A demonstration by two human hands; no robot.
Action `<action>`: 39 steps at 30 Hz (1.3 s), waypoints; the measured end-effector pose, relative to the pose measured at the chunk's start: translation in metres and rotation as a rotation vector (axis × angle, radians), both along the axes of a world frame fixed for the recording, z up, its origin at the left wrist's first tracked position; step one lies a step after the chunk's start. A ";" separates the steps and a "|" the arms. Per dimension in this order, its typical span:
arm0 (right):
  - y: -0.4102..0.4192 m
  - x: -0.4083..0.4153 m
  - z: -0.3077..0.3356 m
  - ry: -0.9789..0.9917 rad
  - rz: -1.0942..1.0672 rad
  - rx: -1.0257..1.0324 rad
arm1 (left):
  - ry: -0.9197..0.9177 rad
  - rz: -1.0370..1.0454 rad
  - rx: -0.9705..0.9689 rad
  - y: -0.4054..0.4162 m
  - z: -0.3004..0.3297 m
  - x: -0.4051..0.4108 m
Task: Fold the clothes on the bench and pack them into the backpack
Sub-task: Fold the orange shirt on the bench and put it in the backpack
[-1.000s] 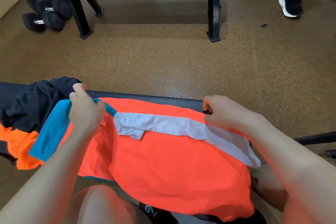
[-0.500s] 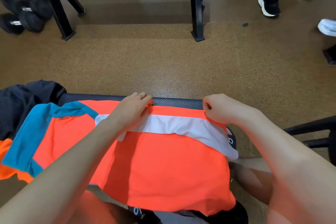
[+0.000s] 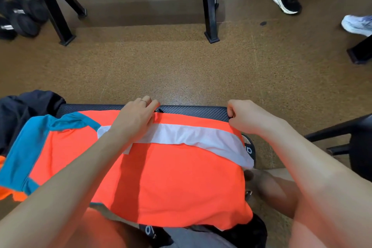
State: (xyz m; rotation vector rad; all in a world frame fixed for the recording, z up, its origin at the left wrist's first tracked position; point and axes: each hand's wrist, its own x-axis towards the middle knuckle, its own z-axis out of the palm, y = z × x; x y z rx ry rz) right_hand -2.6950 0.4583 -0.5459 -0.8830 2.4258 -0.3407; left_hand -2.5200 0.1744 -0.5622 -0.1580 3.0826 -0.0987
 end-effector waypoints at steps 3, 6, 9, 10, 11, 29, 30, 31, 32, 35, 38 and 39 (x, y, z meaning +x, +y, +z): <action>0.015 0.012 -0.004 -0.083 -0.038 -0.048 | 0.058 -0.118 0.089 0.035 0.003 -0.002; 0.032 0.015 -0.009 -0.159 -0.075 -0.017 | 0.025 -0.270 0.203 0.080 -0.003 -0.006; 0.047 0.012 -0.024 -0.304 -0.171 0.013 | -0.088 -0.270 0.208 0.109 -0.014 -0.006; 0.049 0.012 -0.028 -0.372 -0.211 -0.015 | -0.128 -0.255 0.192 0.113 -0.020 -0.004; 0.051 0.013 -0.030 -0.433 -0.253 -0.060 | -0.149 -0.243 0.178 0.114 -0.024 -0.002; 0.070 -0.014 -0.044 -0.867 -0.628 -0.204 | -0.176 -0.115 0.139 0.114 -0.033 -0.001; 0.070 -0.012 -0.046 -0.864 -0.626 -0.196 | -0.187 -0.108 0.136 0.114 -0.032 -0.002; 0.070 -0.010 -0.047 -0.865 -0.624 -0.193 | -0.199 -0.102 0.126 0.115 -0.031 -0.002; 0.069 -0.007 -0.047 -0.873 -0.628 -0.194 | -0.210 -0.096 0.113 0.116 -0.030 -0.003; 0.069 -0.002 -0.049 -0.886 -0.666 -0.221 | -0.180 -0.078 0.117 0.118 -0.025 -0.002; 0.072 0.000 -0.047 -0.906 -0.700 -0.231 | -0.054 -0.152 0.087 0.119 -0.025 0.003; 0.074 0.002 -0.046 -0.895 -0.714 -0.226 | -0.026 -0.189 0.065 0.121 -0.024 0.004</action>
